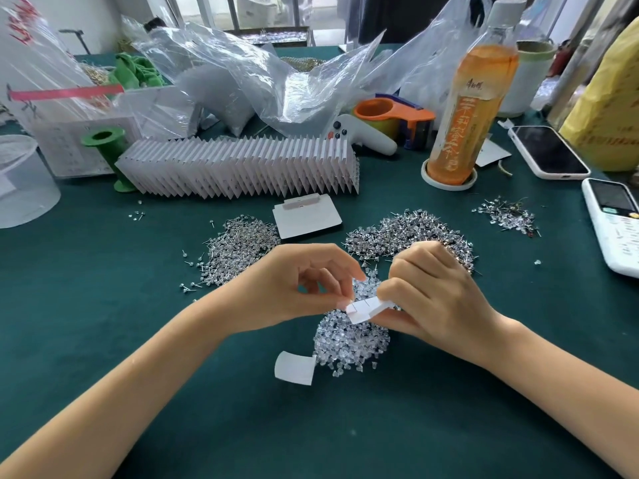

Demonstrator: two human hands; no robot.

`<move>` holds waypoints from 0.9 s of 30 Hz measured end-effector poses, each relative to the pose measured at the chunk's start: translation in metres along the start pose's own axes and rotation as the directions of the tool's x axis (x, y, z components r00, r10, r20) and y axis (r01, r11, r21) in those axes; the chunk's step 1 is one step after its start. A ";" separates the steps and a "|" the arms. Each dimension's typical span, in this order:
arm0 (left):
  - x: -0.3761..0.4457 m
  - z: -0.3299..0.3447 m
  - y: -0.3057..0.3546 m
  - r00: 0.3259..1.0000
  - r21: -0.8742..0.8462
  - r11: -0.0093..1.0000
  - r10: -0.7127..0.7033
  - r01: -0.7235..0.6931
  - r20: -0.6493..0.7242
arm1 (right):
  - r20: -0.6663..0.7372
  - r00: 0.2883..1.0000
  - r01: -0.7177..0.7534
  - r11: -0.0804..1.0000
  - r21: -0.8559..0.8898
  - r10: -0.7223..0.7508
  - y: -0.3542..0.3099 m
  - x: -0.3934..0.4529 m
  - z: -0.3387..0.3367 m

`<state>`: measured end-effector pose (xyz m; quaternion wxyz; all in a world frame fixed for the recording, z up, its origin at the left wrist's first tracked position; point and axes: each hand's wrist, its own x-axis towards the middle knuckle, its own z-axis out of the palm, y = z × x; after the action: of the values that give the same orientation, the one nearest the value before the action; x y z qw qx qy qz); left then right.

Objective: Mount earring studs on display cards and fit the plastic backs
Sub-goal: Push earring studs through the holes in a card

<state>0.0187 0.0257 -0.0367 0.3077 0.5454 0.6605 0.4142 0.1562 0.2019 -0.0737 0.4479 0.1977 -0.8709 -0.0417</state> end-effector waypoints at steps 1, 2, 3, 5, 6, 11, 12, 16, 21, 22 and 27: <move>0.000 0.000 0.000 1.000 0.003 1.000 -0.001 0.001 0.001 | 0.000 1.000 0.003 1.000 0.001 -0.003 0.000 0.000 0.000; 0.000 0.000 0.000 1.000 0.010 1.000 -0.003 0.003 0.002 | 0.001 1.000 0.005 1.000 0.003 -0.005 0.000 0.000 0.000; 0.000 0.000 0.001 1.000 0.020 1.000 -0.004 0.004 0.003 | 0.001 1.000 0.005 1.000 0.004 -0.005 0.000 0.000 -0.001; -0.001 0.001 0.001 1.000 0.039 0.999 -0.005 0.005 0.002 | 0.001 1.000 0.003 1.000 0.005 -0.003 0.000 -0.001 0.000; -0.001 0.001 0.001 1.000 0.047 0.999 -0.004 0.004 0.000 | 0.001 1.000 0.002 1.000 0.004 -0.002 0.000 -0.001 0.000; -0.001 0.002 0.004 1.000 0.169 0.985 0.021 -0.021 0.001 | 0.015 1.000 0.015 1.000 -0.024 -0.015 -0.001 -0.002 0.001; -0.001 0.003 0.004 0.999 0.209 0.977 0.037 -0.036 0.002 | 0.018 1.000 0.018 0.999 -0.028 -0.017 -0.001 -0.002 0.001; -0.002 0.005 0.008 0.996 0.272 0.958 0.088 -0.086 0.006 | 0.014 1.000 0.026 0.999 -0.042 -0.026 0.000 -0.002 0.002; -0.002 0.005 0.007 0.992 0.333 0.935 0.130 -0.120 -0.008 | 0.010 0.999 0.036 0.998 -0.055 -0.035 0.000 -0.002 0.002; -0.002 0.005 0.007 0.991 0.336 0.935 0.130 -0.116 -0.019 | 0.011 0.999 0.031 0.998 -0.051 -0.031 0.000 -0.003 0.002; -0.001 0.005 0.005 0.992 0.355 0.928 0.127 -0.110 -0.024 | 0.019 0.999 0.028 0.998 -0.063 -0.027 -0.001 -0.001 0.001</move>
<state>0.0258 0.0257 -0.0342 0.1638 0.6210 0.6969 0.3192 0.1567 0.2019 -0.0753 0.4454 0.1950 -0.8704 -0.0773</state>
